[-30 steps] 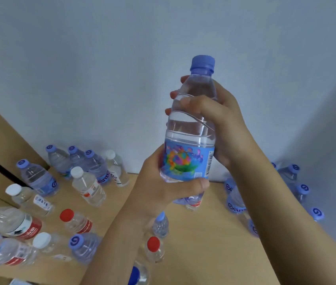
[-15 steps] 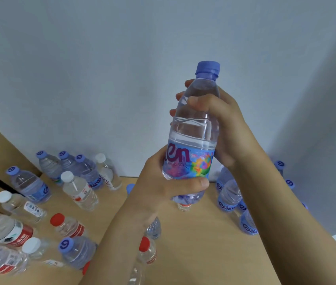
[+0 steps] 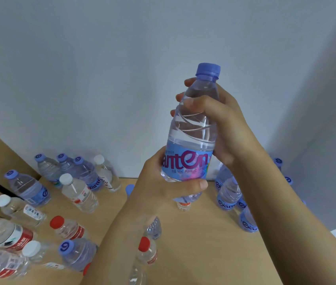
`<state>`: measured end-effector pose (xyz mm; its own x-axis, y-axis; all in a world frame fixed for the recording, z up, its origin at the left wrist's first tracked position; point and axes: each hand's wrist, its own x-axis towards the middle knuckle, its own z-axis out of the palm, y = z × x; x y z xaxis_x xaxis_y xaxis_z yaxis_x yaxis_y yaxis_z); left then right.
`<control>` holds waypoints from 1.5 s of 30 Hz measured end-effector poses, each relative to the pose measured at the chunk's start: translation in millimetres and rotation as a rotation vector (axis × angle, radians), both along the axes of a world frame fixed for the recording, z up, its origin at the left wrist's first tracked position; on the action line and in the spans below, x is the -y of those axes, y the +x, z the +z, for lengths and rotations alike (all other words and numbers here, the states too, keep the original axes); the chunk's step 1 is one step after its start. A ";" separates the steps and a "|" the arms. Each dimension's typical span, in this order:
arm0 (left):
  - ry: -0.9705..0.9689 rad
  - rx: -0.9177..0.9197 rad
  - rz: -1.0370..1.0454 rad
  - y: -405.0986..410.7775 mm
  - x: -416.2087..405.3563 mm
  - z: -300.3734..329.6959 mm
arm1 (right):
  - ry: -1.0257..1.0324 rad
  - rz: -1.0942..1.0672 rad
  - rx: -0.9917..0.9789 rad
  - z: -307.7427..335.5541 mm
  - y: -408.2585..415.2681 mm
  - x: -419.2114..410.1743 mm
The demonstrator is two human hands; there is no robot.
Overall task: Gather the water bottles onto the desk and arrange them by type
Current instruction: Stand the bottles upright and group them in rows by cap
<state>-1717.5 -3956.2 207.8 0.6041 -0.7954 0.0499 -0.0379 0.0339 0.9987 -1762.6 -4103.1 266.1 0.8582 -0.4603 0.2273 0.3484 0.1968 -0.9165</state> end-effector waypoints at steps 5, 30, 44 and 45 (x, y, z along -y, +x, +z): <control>0.017 0.102 0.174 -7.9 1.5 -1.7 | -0.128 -0.205 -0.082 -2.2 1.9 -8.8; -0.022 -0.047 -0.003 -26.3 -0.1 -14.3 | -0.028 -0.082 -0.068 -11.8 -26.4 -3.3; 0.002 -0.097 -0.129 -63.0 40.6 -35.5 | 0.000 -0.268 -0.133 -25.4 -66.8 20.5; -0.008 -0.114 -0.158 -64.2 42.3 -34.6 | 0.003 -0.265 -0.119 -25.9 -69.9 22.8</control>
<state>-1781.7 -3998.5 173.1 0.4739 -0.8806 -0.0050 0.0814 0.0381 0.9960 -1832.5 -4126.0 240.2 0.7285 -0.6725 0.1309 0.2784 0.1161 -0.9534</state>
